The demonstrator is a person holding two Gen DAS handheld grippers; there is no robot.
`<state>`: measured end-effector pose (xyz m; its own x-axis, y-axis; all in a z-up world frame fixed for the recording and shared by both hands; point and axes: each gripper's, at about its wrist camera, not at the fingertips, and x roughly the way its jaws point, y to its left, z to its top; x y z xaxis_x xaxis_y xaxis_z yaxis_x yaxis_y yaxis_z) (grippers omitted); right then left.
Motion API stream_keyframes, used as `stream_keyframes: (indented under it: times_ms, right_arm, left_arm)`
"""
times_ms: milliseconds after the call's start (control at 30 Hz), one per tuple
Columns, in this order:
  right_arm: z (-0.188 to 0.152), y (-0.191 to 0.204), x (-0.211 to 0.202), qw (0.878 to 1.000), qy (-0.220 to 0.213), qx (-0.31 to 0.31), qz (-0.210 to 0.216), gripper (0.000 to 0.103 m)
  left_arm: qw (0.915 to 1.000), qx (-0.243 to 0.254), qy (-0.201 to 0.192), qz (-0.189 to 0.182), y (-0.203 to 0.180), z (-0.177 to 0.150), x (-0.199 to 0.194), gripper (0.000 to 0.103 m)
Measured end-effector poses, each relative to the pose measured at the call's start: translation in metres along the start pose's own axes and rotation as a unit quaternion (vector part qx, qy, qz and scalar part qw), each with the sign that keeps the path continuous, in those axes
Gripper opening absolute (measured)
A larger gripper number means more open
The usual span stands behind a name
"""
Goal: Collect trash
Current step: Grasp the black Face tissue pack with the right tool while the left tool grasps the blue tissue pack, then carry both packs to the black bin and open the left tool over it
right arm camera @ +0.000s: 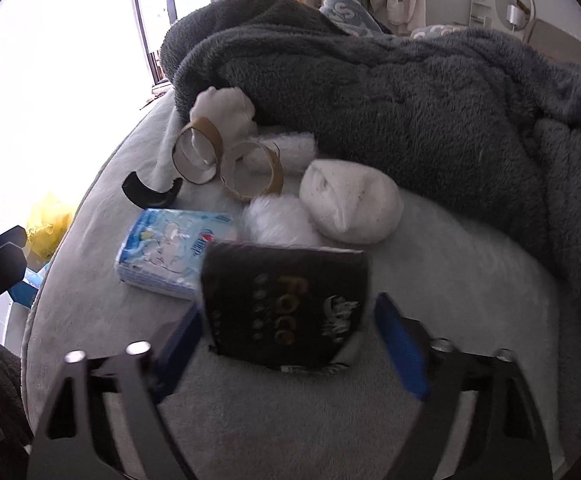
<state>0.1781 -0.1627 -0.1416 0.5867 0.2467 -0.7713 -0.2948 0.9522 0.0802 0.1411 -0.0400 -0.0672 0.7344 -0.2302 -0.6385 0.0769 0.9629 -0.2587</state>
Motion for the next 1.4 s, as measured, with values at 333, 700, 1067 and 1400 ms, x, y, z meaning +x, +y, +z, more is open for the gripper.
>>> stream_keyframes:
  times_ms: [333,700,1067,1400]
  right_arm:
    - [-0.005,-0.022,-0.015,0.999,-0.021,0.02,0.039,0.073]
    - [-0.005,-0.061,-0.047,0.995,-0.066,0.053,0.059,0.073]
    - [-0.003,-0.092,-0.063,0.988,-0.087,0.096,0.081,0.073]
    - [0.0,-0.076,-0.058,0.991,-0.083,0.078,0.073,0.073]
  left_arm:
    - [0.9995,0.024,0.022,-0.001,-0.029,-0.007,0.029,0.1]
    - [0.998,0.05,0.037,0.011,-0.056,-0.006,0.061,0.099]
    - [0.9959,0.062,0.059,0.032,-0.066,-0.004,0.091,0.098]
    - [0.9933,0.082,0.081,0.01,-0.061,0.0,0.1,0.079]
